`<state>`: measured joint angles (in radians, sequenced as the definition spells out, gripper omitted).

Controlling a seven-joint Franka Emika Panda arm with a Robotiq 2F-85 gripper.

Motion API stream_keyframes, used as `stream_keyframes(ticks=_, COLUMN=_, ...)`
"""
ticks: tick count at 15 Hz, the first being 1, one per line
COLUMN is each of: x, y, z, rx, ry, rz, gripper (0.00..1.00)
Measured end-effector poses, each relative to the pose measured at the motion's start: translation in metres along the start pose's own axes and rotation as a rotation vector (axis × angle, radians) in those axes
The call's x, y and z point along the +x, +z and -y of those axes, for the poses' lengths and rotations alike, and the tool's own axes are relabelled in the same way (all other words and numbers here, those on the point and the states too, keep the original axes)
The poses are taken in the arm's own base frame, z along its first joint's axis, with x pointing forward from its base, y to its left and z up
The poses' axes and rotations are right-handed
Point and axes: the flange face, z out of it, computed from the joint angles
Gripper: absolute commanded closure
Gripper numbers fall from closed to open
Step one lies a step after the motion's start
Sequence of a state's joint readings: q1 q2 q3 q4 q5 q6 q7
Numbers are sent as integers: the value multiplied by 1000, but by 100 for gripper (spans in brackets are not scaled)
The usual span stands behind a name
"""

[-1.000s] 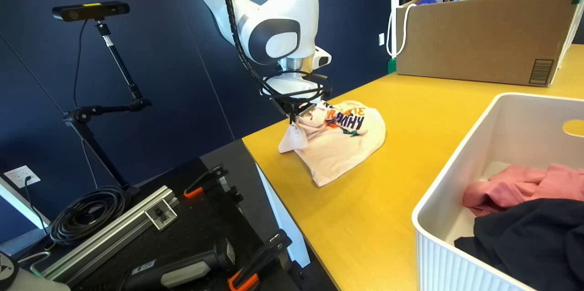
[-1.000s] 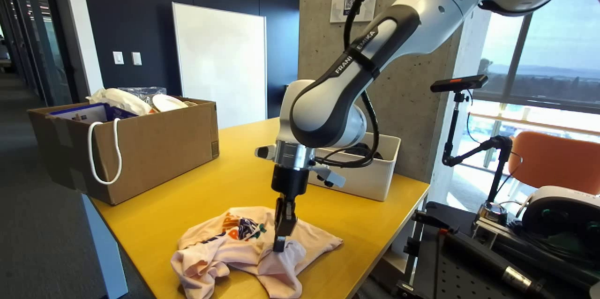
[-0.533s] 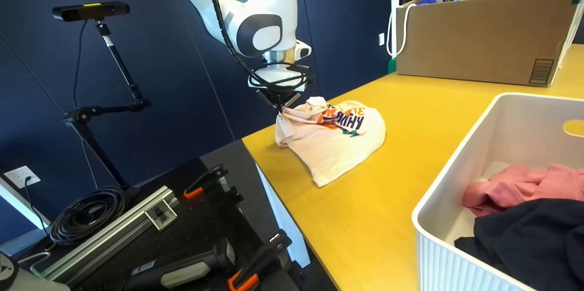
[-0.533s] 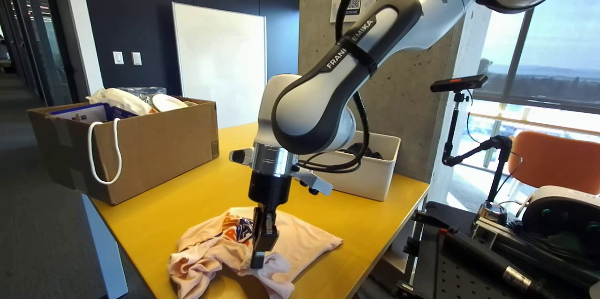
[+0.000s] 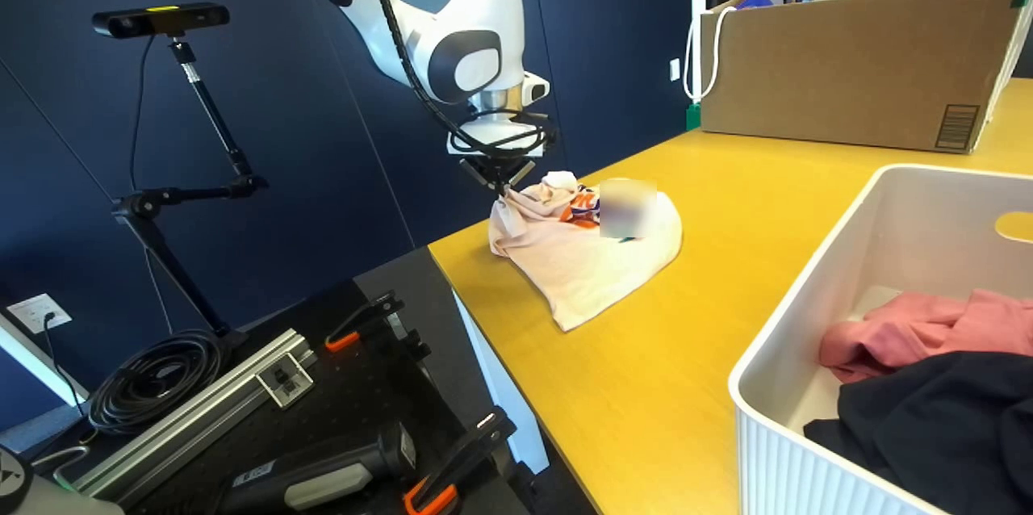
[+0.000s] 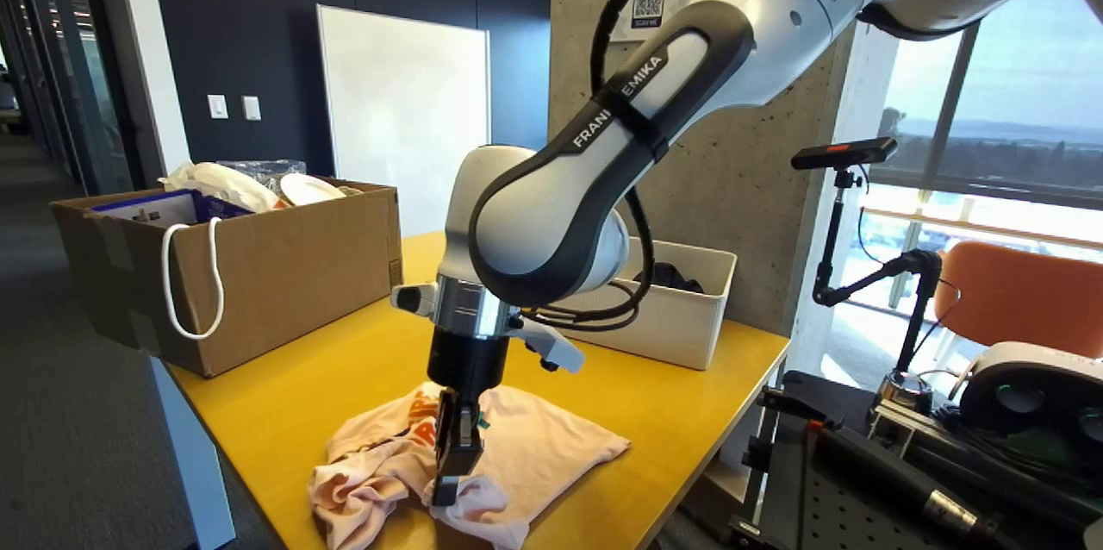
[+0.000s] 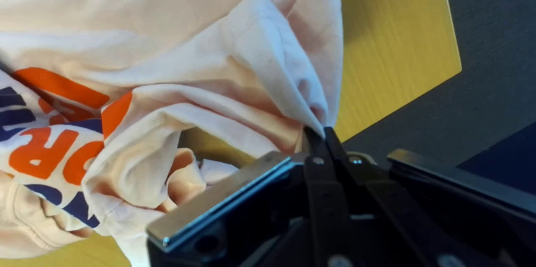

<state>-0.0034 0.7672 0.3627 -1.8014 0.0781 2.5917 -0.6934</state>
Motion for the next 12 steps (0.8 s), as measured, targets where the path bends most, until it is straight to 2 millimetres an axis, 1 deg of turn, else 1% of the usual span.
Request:
stream_keyframes(ticks=2, x=8, y=9, z=2, rx=-7, ry=-14, rz=5, gripper=99)
stream_keyframes(ticks=3, x=13, y=14, z=3, rx=-11, ry=-21, rz=7, gripper=73)
stream_keyframes(ticks=4, x=17, y=18, z=6, rx=-13, ry=-27, rz=10, gripper=72)
stream_keyframes(ticks=7, x=25, y=28, z=12, rx=-18, ry=-34, rz=17, gripper=51)
stream_keyframes(ticks=9, x=26, y=28, z=14, rx=-32, ry=-24, rz=26, gripper=38)
stream_keyframes(ticks=10, x=24, y=26, z=14, rx=-50, ry=-13, rz=37, gripper=29)
stream_keyframes(ticks=11, x=21, y=23, z=14, rx=-71, ry=1, rz=50, gripper=23)
stream_keyframes(ticks=12, x=16, y=20, z=14, rx=-94, ry=19, rz=65, gripper=15)
